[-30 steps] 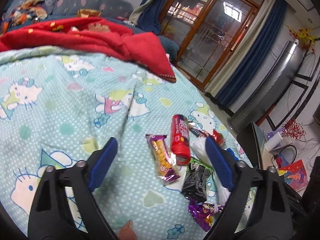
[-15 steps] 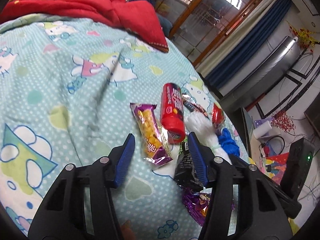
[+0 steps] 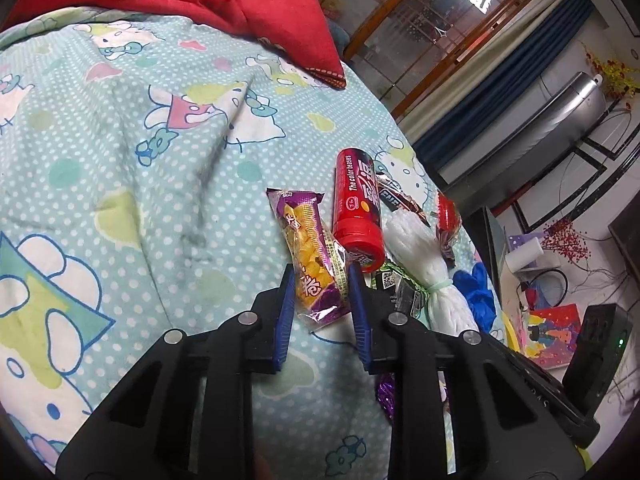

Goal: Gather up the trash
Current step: 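Grasp the purple chip wrapper with the left gripper while the right gripper grasps the blue bag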

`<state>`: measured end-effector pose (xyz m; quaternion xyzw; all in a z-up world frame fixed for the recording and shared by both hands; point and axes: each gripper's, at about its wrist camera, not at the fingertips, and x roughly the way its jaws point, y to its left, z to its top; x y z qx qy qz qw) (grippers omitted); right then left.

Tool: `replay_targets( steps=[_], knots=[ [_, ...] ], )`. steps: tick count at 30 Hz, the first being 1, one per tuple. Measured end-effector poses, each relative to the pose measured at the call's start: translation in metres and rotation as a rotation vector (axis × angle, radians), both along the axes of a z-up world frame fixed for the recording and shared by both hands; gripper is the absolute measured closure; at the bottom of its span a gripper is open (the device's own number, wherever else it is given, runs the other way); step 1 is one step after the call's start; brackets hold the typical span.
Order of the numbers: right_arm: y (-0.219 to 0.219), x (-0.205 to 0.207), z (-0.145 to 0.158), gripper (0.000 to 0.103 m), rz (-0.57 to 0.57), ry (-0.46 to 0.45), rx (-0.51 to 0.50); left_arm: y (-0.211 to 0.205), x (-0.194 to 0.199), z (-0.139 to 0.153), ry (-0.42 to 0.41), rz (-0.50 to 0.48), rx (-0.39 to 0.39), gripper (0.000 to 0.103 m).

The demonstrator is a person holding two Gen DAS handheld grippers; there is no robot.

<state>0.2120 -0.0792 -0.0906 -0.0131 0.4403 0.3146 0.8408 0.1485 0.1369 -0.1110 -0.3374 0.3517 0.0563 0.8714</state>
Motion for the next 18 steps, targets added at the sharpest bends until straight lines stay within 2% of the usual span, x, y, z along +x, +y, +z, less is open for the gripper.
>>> replay_targets(
  steps=[8,18],
  knots=[
    [-0.017,-0.005,0.010,0.093,-0.003,0.002,0.022,0.007,-0.018,0.015,-0.055,0.031,-0.001,0.086],
    [-0.021,-0.015,0.031,0.093,0.015,-0.033,0.055,-0.013,-0.028,0.055,-0.147,0.007,0.088,0.086]
  ],
)
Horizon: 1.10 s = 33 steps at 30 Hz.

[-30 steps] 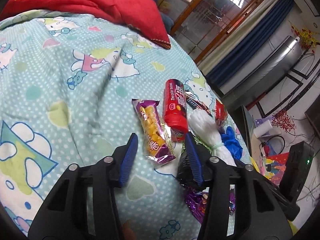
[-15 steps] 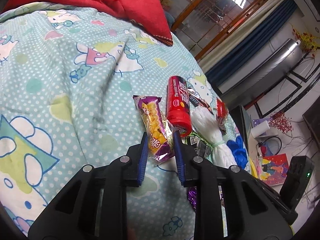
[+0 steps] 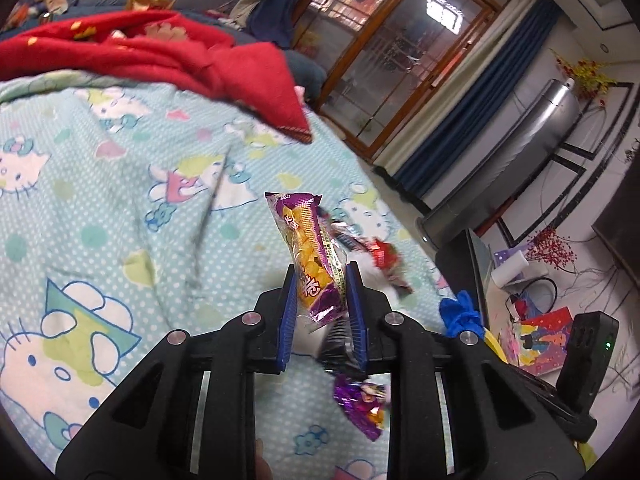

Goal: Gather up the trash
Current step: 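Grasp the purple chip wrapper with the left gripper while the right gripper grasps the blue bag, then carry the purple wrapper and blue bag over the yellow bin with both grippers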

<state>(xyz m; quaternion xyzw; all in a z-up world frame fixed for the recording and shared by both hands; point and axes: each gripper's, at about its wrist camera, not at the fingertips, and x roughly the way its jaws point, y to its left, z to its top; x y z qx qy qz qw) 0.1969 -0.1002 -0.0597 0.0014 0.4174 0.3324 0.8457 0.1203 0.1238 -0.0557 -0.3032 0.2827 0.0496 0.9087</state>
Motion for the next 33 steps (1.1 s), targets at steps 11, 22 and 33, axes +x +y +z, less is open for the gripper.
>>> replay_targets(
  steps=[11,22,33],
  knots=[
    [-0.008,-0.010,0.020,0.093,0.004,-0.044,0.020,-0.040,0.001,0.024,-0.053,-0.094,0.060,0.086],
    [-0.039,-0.012,0.037,0.093,-0.050,-0.078,0.060,-0.075,0.003,0.032,-0.070,-0.183,0.101,0.086],
    [-0.071,-0.012,0.047,0.093,-0.130,-0.107,0.088,-0.103,0.006,0.035,-0.076,-0.258,0.132,0.086]
  ],
)
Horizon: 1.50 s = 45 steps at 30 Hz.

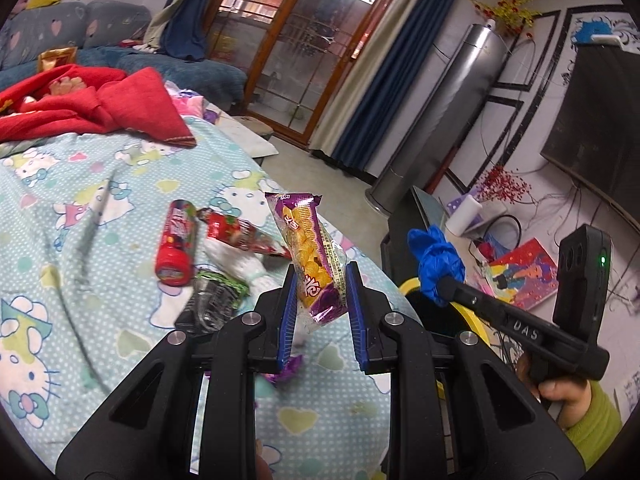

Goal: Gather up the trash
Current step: 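Carry the purple wrapper and blue bag over the yellow bin with both grippers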

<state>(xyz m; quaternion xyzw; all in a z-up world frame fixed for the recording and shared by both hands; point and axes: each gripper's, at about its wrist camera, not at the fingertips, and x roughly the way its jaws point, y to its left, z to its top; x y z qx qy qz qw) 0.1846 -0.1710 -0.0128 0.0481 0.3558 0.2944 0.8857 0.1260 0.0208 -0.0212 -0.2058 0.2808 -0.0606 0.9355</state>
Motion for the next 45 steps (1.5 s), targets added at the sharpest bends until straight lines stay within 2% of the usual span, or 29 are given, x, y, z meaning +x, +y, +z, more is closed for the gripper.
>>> replay_targets(
  steps=[18,45],
  knots=[
    [-0.051,0.008,0.005,0.093,-0.150,-0.022,0.044,-0.063,0.007,-0.001,-0.005,-0.142,0.079,0.086],
    [-0.141,0.026,-0.012,0.093,-0.334,0.051,0.090,-0.160,0.036,-0.014,0.011,-0.351,0.196,0.086]
  ],
)
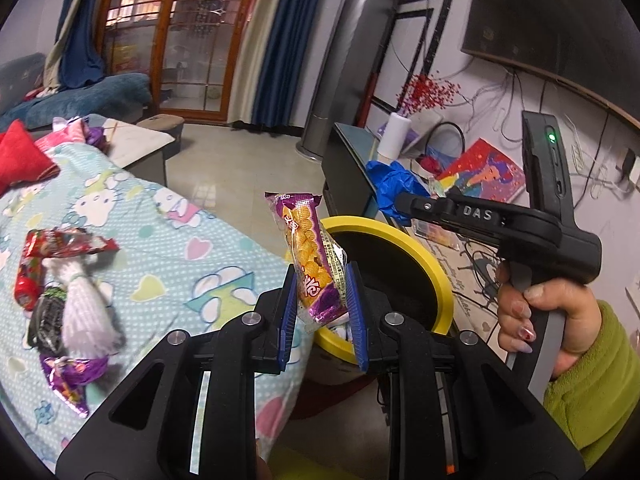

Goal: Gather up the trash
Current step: 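Carry the purple wrapper and blue bag over the yellow bin with both grippers, then open both grippers to drop the wrapper and bag into the bin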

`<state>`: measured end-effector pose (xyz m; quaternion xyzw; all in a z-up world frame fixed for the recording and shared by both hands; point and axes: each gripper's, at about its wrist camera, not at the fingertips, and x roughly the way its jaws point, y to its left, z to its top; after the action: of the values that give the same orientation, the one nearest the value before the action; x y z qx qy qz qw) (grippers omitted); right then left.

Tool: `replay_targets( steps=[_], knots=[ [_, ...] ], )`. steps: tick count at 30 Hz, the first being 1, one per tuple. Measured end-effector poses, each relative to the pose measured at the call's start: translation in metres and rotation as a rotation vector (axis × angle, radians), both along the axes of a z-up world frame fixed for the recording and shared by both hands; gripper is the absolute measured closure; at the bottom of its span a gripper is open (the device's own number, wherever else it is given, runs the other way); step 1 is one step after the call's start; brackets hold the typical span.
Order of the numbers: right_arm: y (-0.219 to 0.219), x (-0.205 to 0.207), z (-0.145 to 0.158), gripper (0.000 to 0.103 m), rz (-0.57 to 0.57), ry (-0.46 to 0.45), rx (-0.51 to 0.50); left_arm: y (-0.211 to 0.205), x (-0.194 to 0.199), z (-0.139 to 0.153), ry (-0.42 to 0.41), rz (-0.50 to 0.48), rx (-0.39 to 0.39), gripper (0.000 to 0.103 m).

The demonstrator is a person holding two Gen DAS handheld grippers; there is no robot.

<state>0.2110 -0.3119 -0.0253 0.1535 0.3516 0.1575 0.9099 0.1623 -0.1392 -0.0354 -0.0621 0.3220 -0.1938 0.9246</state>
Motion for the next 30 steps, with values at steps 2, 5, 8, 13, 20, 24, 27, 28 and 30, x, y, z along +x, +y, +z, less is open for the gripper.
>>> replay_targets(
  steps=[2,5,8,13,20,24,27,28,30],
  knots=[
    [-0.006,0.002,-0.003,0.093,-0.013,0.011,0.000,-0.007,0.002,-0.001,0.002,-0.014,0.010,0.086],
    [-0.015,0.005,-0.008,0.093,-0.026,0.023,0.002,-0.018,0.005,-0.006,0.007,-0.043,0.028,0.086],
    [-0.023,0.007,-0.014,0.093,-0.045,0.035,0.004,-0.033,0.009,-0.011,0.011,-0.079,0.046,0.086],
    [-0.036,0.009,-0.022,0.093,-0.069,0.050,0.009,-0.052,0.020,-0.024,0.046,-0.125,0.062,0.086],
    [-0.057,0.014,-0.035,0.091,-0.104,0.080,0.029,-0.074,0.033,-0.038,0.077,-0.172,0.092,0.086],
    [-0.065,0.016,-0.042,0.091,-0.110,0.100,0.038,-0.086,0.042,-0.043,0.080,-0.187,0.115,0.086],
    [-0.068,0.018,-0.045,0.091,-0.112,0.110,0.043,-0.092,0.050,-0.048,0.092,-0.190,0.127,0.085],
    [-0.069,0.018,-0.045,0.090,-0.113,0.113,0.047,-0.094,0.052,-0.049,0.096,-0.189,0.132,0.085],
    [-0.072,0.018,-0.047,0.082,-0.117,0.119,0.055,-0.096,0.055,-0.051,0.101,-0.182,0.147,0.079]
  ],
)
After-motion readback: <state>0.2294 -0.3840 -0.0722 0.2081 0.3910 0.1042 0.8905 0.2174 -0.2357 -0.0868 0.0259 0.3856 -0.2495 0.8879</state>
